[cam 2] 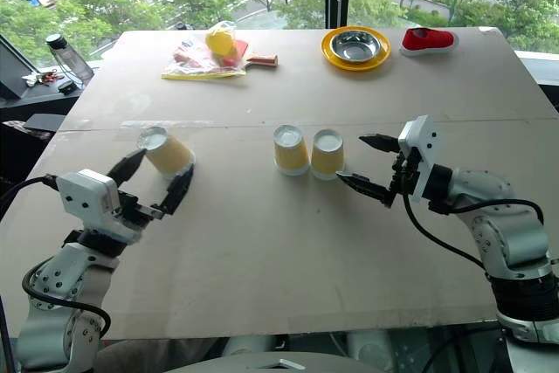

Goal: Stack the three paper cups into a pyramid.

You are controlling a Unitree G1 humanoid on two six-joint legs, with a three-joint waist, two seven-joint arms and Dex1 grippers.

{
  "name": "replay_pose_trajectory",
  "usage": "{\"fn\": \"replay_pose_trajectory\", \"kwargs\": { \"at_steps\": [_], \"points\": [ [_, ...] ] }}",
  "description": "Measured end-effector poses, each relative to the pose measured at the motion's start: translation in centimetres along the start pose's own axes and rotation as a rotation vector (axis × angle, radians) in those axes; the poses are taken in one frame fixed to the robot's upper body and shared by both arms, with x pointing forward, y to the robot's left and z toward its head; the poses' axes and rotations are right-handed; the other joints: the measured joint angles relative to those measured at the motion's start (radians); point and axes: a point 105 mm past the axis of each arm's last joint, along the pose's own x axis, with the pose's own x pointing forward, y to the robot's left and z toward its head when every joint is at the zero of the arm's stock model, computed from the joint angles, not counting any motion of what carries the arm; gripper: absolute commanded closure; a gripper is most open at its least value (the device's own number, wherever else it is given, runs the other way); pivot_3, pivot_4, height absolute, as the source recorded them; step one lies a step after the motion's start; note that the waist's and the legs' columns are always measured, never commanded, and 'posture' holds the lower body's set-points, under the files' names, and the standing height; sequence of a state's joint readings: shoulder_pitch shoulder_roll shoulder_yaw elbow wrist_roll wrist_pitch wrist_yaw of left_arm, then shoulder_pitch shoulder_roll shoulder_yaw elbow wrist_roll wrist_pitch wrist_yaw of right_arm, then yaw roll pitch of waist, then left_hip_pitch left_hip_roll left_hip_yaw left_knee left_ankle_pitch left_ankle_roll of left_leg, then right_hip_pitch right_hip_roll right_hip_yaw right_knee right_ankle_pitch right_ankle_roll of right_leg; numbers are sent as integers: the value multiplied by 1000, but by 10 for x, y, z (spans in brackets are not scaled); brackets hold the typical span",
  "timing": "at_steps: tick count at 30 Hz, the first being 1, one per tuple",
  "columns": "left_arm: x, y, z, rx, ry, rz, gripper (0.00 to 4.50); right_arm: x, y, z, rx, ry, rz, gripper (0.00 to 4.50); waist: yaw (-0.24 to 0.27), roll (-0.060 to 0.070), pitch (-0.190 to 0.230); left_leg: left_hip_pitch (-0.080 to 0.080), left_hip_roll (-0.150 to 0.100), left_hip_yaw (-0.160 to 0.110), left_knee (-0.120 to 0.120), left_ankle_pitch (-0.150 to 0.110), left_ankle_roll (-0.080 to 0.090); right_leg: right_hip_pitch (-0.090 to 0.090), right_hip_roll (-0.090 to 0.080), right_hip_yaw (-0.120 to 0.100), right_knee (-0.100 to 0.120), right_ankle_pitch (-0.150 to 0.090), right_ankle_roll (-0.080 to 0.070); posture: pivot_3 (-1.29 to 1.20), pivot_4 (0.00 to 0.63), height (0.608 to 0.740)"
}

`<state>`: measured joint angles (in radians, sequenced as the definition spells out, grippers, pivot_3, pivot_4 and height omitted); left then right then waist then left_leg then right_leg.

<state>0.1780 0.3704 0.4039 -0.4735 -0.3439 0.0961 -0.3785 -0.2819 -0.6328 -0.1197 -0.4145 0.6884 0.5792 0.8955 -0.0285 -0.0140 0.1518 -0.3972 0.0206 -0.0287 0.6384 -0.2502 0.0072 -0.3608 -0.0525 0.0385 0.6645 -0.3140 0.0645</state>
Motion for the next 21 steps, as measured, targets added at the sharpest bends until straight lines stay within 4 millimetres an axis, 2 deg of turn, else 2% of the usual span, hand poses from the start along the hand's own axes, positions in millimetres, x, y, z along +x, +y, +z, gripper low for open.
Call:
{"fn": "replay_pose_trajectory", "kwargs": {
  "at_steps": [1, 4, 11, 21],
  "points": [
    [2, 5, -5, -6, 10, 38, 0, -3, 2, 6, 16, -40, 20, 13, 1, 0, 0, 0, 0, 0, 0, 0, 0, 0, 0, 0, 0, 0, 0, 0, 150, 740],
    [7, 10, -16, -16, 38, 74, 0, -12, 7, 8, 43, -70, 50, 13, 14, -1, 0, -1, -1, 0, 0, 0, 0, 0, 0, -1, -1, 0, 0, 0, 150, 740],
    [21, 23, -33, -39, 57, 191, 0, -17, 20, 16, 38, -151, 118, 13, 18, -1, 0, -1, -1, -1, 2, 0, 0, 0, 0, -2, 0, 0, 0, 0, 150, 740],
    [41, 26, -41, -57, 46, 211, 0, -30, 27, 9, -29, -182, 154, 13, 18, -1, 0, -1, -1, -2, 3, 0, 0, 1, 0, -3, 0, 0, 0, 0, 150, 740]
  ]
}}
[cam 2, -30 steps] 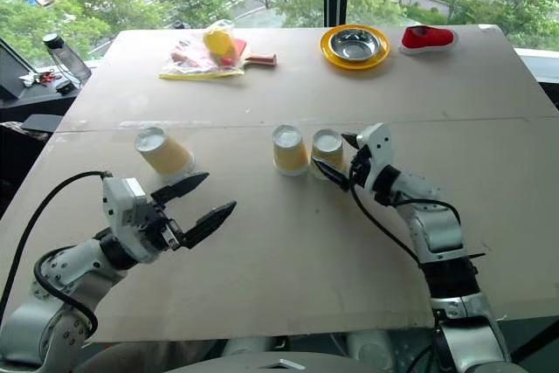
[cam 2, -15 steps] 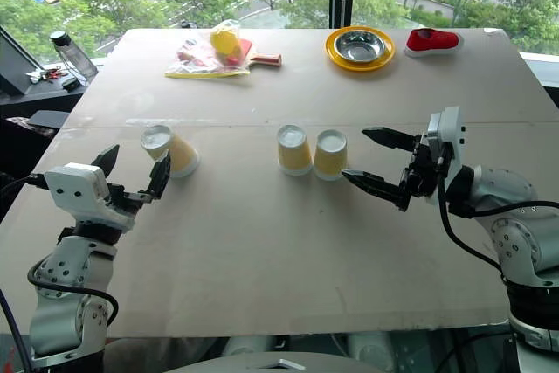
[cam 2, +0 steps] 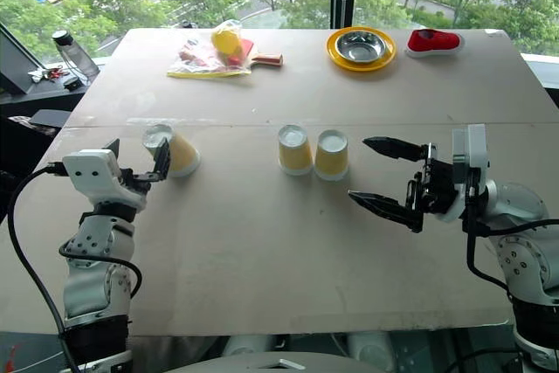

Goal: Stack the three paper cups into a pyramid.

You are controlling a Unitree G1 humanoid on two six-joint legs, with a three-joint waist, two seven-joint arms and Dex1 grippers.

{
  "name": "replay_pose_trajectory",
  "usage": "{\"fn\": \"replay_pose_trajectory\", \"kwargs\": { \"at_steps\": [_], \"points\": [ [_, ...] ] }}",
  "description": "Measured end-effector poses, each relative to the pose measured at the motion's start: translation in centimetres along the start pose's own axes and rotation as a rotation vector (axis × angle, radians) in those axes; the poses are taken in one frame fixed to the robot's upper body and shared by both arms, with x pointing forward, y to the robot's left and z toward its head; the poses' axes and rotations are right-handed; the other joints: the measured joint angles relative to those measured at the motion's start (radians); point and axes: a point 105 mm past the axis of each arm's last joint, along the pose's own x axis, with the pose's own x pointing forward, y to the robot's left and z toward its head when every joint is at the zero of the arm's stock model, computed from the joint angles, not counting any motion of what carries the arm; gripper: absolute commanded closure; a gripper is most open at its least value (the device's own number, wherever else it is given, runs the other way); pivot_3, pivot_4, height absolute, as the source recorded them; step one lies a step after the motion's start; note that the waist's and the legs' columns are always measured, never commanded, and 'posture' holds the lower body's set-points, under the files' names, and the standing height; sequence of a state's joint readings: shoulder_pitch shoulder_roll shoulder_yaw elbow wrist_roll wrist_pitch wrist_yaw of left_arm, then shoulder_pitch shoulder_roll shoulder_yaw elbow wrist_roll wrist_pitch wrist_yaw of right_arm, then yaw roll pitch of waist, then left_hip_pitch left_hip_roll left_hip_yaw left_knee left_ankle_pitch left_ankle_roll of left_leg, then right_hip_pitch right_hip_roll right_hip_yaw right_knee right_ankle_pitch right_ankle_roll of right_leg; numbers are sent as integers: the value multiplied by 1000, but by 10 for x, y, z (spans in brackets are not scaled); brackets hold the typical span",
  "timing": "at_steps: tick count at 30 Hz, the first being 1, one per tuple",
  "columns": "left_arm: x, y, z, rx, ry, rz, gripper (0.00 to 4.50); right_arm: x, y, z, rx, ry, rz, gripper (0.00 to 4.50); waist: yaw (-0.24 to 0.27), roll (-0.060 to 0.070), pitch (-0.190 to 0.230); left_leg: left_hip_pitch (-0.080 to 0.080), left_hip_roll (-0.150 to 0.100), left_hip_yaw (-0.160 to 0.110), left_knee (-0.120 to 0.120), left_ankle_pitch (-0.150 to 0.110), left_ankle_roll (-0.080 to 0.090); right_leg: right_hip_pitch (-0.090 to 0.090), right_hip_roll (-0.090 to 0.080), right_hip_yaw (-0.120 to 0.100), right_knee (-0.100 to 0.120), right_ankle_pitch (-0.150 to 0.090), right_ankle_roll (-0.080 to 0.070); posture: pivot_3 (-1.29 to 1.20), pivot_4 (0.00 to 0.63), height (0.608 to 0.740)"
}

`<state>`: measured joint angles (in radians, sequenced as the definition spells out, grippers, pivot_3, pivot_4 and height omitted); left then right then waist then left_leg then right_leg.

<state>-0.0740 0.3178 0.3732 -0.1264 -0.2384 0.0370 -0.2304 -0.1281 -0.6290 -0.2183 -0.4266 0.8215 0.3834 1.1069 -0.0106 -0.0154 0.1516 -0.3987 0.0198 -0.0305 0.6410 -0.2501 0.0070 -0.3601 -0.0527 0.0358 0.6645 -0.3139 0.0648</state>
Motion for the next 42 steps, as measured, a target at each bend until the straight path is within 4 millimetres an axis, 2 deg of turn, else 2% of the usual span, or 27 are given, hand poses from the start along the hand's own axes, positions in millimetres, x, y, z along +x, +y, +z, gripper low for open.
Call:
{"fn": "replay_pose_trajectory", "kwargs": {
  "at_steps": [6, 16, 23, 26, 29, 37, 40, 42],
  "points": [
    [8, -1, -4, -10, 5, -12, 0, -8, -3, -3, -19, 5, -28, 13, 0, 0, 0, 0, 0, 0, 0, 0, 0, 0, 0, 0, 0, 0, 0, 0, 150, 740],
    [24, -14, -11, 21, 33, -113, 0, -16, -2, -8, -21, 9, -63, 13, 0, 0, 0, 0, 0, -1, 1, 0, 0, 1, 0, -1, 0, 0, 0, 0, 150, 740],
    [28, -11, -13, 29, 42, -119, 0, -17, -2, -9, -18, 9, -68, 13, 0, 0, 0, 0, 0, -1, 1, 0, 0, 1, 0, -1, 0, 0, 0, 0, 150, 740],
    [28, -10, -18, 25, 58, -116, 839, -18, -2, -9, -17, 9, -69, 0, 0, 0, 0, 0, 0, -1, 1, 0, 0, 1, -1, -1, 0, 0, 0, 0, 150, 740],
    [28, -9, -19, 23, 62, -114, 2031, -18, -2, -9, -17, 8, -74, 0, 0, 0, 0, 0, 0, -1, 1, 0, 0, 1, -1, -1, 1, 0, 0, 0, 150, 740],
    [31, -14, -16, 31, 54, -153, 2031, -18, -3, -9, -15, 8, -85, 0, 0, 0, 0, 0, 0, -1, 1, 0, 0, 1, -1, -1, 1, 0, 0, 0, 150, 740],
    [45, -25, 4, 35, -3, -232, 2031, -19, -3, -10, -14, 9, -91, 0, 7, 0, 0, -1, -1, -2, 2, 0, 0, 1, -1, -3, 1, 0, 0, 0, 150, 740],
    [60, -39, 29, 36, -64, -334, 2031, -21, -3, -10, -15, 9, -100, 0, 14, 0, 0, -2, -2, -3, 4, 0, 0, 1, 0, -5, 1, 0, 0, 0, 150, 740]
  ]
}}
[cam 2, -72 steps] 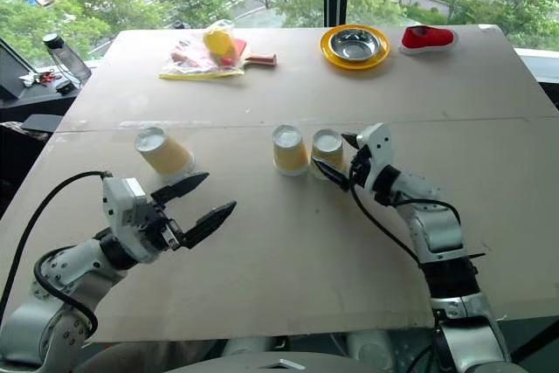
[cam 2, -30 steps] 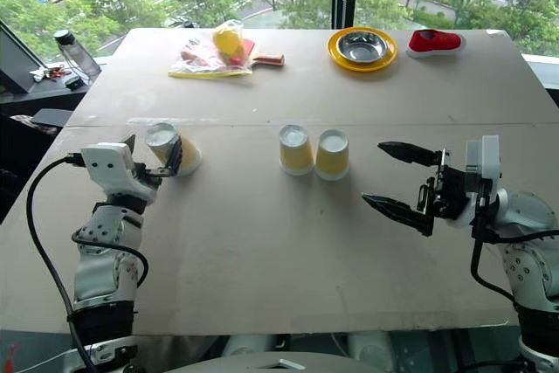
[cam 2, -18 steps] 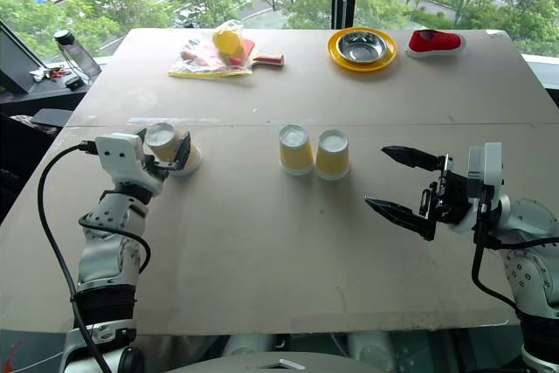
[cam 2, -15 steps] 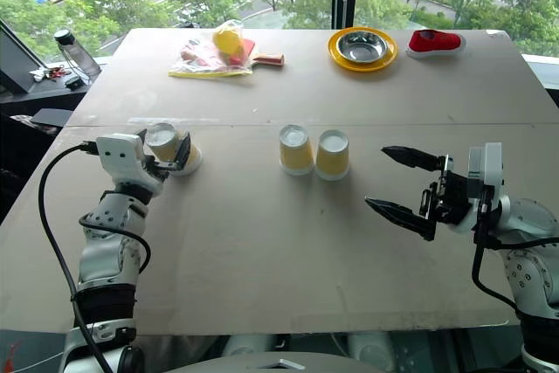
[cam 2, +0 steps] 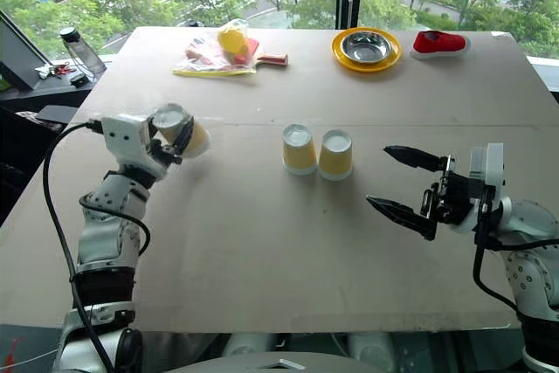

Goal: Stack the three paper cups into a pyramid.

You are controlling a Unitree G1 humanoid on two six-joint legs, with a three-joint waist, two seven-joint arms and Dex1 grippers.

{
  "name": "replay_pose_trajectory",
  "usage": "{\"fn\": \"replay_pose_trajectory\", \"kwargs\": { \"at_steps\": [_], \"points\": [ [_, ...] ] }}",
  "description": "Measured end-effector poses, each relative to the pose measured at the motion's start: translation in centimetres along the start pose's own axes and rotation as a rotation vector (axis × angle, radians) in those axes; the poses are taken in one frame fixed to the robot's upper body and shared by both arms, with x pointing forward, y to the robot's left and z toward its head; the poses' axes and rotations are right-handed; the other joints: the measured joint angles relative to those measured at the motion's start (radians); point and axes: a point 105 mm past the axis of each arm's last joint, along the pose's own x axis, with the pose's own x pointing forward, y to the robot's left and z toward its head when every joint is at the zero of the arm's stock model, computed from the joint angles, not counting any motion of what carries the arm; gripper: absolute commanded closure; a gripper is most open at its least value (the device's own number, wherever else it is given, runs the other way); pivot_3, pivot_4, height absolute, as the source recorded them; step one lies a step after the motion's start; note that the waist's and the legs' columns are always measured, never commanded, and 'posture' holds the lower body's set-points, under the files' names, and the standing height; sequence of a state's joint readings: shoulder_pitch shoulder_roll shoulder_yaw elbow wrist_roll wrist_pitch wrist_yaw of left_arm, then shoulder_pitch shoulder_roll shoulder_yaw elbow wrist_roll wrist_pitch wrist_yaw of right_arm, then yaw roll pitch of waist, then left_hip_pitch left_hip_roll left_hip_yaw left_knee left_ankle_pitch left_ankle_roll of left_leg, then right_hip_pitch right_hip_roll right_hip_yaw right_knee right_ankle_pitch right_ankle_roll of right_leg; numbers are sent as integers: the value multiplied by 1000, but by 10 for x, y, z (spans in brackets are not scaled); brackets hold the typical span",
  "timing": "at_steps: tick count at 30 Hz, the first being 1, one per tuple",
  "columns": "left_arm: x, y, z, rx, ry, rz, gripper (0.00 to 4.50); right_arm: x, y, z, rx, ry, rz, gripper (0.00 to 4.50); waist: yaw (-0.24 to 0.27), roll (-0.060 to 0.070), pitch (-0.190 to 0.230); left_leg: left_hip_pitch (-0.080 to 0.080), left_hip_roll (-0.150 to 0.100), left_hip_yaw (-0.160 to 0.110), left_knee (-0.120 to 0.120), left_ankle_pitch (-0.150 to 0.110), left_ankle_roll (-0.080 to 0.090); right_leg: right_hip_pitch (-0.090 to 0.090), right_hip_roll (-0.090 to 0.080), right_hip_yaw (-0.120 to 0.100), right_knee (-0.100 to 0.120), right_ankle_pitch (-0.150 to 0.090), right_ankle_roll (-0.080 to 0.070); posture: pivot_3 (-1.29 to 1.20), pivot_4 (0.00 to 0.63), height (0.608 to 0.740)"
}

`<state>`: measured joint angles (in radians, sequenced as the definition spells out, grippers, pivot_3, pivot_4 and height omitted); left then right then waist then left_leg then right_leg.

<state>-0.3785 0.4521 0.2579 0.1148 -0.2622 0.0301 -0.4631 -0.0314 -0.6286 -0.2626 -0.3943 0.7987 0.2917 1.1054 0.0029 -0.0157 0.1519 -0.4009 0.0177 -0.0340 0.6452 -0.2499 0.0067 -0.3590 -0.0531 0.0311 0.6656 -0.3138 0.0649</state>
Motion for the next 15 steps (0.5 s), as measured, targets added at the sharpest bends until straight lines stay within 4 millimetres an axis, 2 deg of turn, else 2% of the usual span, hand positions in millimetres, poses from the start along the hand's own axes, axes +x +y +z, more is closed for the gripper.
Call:
{"fn": "replay_pose_trajectory", "kwargs": {
  "at_steps": [2, 4, 7, 8, 12, 15],
  "points": [
    [20, -16, 25, 8, -55, -144, 2031, -2, -1, 1, -11, -13, -18, 0, 2, 0, 0, 0, -2, 0, 0, 0, 0, 0, 0, 0, 0, 0, 0, 0, 150, 740],
    [31, -35, 39, 12, -76, -273, 2031, -4, -2, 2, -17, -23, -36, 0, 1, 0, 0, 0, -3, 0, 0, 0, 0, 1, 0, 0, 0, 0, 0, 0, 150, 740],
    [52, -81, 68, -20, -127, -546, 2031, -11, -2, -2, -13, -30, -76, 0, 8, 0, 0, -1, -3, -1, 1, 1, -2, 0, 0, -1, 0, 0, 0, 0, 150, 740],
    [55, -90, 77, -15, -148, -601, 2031, -12, -1, -3, -11, -31, -81, 0, 7, 0, 0, -1, -3, -1, 2, 1, -2, 0, 0, -1, 0, 0, 0, 0, 150, 740],
    [64, -126, 95, -21, -177, -823, 2031, -24, -2, -5, -18, -34, -142, 0, 3, 0, 0, -1, -4, 0, 2, 2, -3, 1, 1, 0, 0, 0, 0, 0, 150, 740],
    [67, -142, 93, -57, -161, -919, 2031, -30, -1, -7, -23, -35, -185, 0, -7, 0, 0, -1, -4, -1, 2, 1, -2, 1, 1, 0, 0, 0, 0, 0, 150, 740]
  ]
}}
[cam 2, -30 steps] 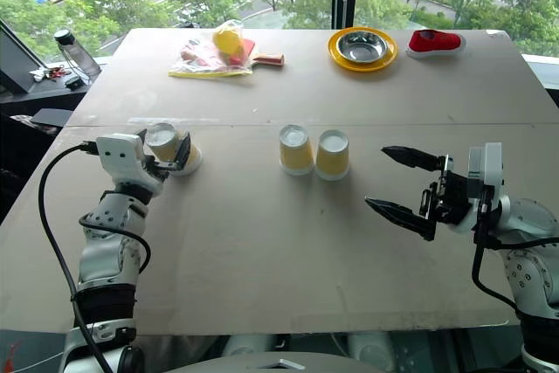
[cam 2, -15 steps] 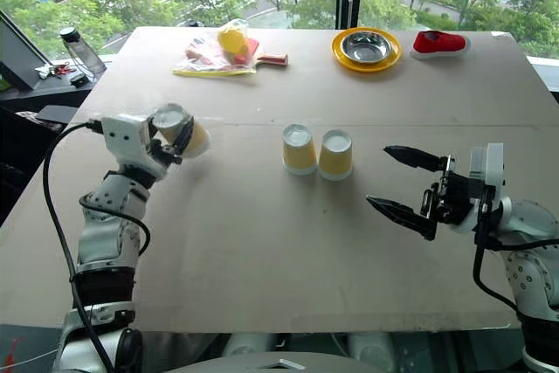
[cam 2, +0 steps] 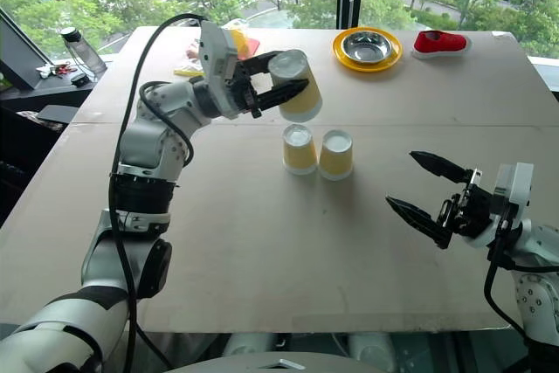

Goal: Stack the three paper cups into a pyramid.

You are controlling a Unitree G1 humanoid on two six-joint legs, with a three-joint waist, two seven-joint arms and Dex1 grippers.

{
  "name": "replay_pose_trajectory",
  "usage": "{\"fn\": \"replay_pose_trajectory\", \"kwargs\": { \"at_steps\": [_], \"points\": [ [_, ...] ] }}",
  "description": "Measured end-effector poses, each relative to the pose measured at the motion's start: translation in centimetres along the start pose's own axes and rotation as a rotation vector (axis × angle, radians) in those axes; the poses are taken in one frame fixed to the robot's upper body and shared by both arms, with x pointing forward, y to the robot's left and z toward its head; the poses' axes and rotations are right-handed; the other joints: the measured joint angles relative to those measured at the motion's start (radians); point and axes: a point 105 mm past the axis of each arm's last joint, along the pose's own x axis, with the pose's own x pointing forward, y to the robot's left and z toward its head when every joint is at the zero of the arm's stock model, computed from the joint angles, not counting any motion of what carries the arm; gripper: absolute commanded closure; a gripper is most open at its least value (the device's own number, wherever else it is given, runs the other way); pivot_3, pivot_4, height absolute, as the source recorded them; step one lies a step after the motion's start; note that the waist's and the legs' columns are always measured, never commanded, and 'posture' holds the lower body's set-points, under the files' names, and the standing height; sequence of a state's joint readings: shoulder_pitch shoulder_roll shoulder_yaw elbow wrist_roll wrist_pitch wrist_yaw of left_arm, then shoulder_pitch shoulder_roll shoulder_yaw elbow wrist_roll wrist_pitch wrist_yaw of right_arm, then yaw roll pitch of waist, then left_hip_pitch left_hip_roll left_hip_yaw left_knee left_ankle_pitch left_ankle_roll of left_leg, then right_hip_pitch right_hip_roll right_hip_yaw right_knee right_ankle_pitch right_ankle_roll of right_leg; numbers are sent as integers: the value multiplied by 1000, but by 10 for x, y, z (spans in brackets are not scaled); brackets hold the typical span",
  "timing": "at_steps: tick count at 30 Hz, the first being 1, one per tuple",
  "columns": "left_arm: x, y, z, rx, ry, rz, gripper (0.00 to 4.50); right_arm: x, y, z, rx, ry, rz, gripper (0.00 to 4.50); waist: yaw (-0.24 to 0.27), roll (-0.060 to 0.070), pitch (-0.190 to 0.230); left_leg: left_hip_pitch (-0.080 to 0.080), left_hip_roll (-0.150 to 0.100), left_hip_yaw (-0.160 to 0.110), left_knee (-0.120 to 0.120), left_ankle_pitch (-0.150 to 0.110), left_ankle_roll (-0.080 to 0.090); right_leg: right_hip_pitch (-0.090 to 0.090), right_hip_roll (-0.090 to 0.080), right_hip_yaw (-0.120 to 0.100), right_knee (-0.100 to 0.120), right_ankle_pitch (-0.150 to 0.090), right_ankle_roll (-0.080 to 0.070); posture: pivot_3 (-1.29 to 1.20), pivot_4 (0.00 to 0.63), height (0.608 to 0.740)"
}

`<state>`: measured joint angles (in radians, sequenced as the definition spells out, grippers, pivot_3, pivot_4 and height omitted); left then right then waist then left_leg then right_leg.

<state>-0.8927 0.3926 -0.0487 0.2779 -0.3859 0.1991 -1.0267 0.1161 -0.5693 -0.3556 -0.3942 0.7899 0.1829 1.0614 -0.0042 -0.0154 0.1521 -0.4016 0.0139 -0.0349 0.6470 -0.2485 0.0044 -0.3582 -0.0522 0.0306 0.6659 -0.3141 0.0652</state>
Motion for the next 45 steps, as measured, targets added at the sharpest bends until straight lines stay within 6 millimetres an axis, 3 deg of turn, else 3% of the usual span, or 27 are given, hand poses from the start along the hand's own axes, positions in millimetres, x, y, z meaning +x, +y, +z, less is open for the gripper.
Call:
{"fn": "replay_pose_trajectory", "kwargs": {
  "at_steps": [13, 27, 42, 45],
  "points": [
    [10, -6, -24, -82, 29, -131, 2031, -30, 12, -1, -51, 17, -136, 0, -6, 0, 0, 0, 0, -1, 1, -1, 2, 1, 0, 0, 0, 0, 0, 0, 150, 740],
    [18, -12, -32, -70, 42, -166, 2031, -30, 15, 7, -86, -61, -142, 0, -7, 0, 0, 0, 0, -1, 2, -1, 2, 1, 0, 0, 1, 0, 0, 0, 150, 740],
    [14, -11, -40, -63, 97, -167, 2031, -26, 16, 10, -71, -66, -138, 0, -7, 0, 0, 1, 0, -1, 2, -1, 2, 1, 0, 0, 2, 0, 0, 0, 150, 740],
    [13, -10, -41, -55, 108, -163, 639, -25, 17, 9, -66, -68, -132, 0, -8, 0, 0, 1, 0, -1, 2, -1, 2, 1, 0, 0, 3, 0, 0, 0, 150, 740]
  ]
}}
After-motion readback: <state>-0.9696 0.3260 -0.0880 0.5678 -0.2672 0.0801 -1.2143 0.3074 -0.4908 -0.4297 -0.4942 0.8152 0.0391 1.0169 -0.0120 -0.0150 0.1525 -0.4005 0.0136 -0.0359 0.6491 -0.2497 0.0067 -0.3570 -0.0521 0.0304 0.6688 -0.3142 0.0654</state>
